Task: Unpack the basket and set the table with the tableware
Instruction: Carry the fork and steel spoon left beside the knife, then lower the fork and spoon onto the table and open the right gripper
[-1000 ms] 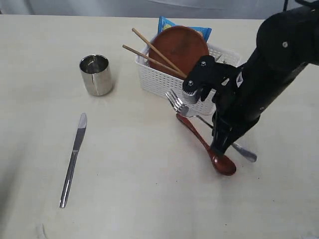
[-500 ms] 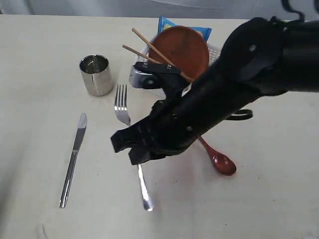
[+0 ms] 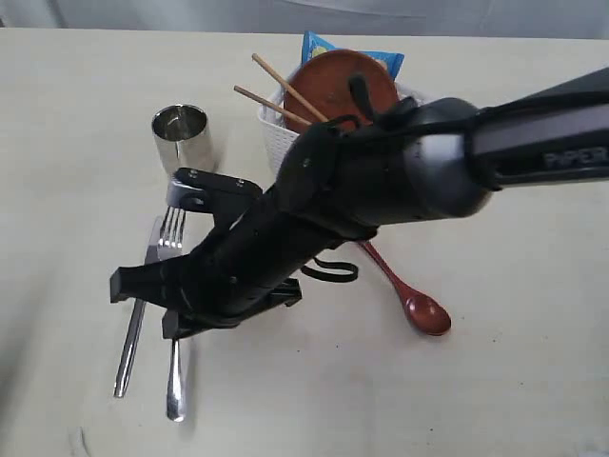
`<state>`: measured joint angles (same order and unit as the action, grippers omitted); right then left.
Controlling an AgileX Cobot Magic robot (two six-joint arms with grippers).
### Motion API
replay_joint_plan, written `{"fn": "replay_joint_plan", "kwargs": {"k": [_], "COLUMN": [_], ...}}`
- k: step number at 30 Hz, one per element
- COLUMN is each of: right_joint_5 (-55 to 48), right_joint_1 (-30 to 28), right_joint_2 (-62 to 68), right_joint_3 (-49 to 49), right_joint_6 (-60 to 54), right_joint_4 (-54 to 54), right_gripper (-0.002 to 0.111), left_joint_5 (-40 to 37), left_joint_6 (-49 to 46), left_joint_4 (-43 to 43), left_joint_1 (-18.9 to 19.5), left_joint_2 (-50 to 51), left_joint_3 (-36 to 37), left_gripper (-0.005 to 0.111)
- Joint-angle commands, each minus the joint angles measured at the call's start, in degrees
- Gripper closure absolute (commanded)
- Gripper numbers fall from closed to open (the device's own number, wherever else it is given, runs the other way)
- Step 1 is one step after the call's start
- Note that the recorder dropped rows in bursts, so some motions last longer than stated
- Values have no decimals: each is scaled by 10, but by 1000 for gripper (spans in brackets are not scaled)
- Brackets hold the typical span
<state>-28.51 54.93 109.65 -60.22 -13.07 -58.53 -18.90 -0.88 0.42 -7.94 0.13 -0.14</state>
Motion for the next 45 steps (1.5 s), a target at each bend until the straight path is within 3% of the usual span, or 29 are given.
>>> {"fn": "replay_joint_plan", "kwargs": {"k": [1,18,25,45], "right_joint_5": [21,90,41,15], "right_joint_1": [0,0,2,0], "right_joint_2": [45,68,100,105], "right_joint_3": [-34,-40,-90,-92], "right_joint_6": [42,91,92,107], "right_joint_4": [-5,-5,2,17], "right_gripper": [109,109,109,109], "left_joint_5": [5,5,5,5], "left_joint_6": [3,3,3,3], "left_joint_4": [-1,-1,-1,-1], "left_joint_1": [-4,-4,-4,-4], "left_joint_2": [-1,-1,-1,-1], "left_joint_3": [1,1,1,1], "left_gripper": [107,107,107,107]}}
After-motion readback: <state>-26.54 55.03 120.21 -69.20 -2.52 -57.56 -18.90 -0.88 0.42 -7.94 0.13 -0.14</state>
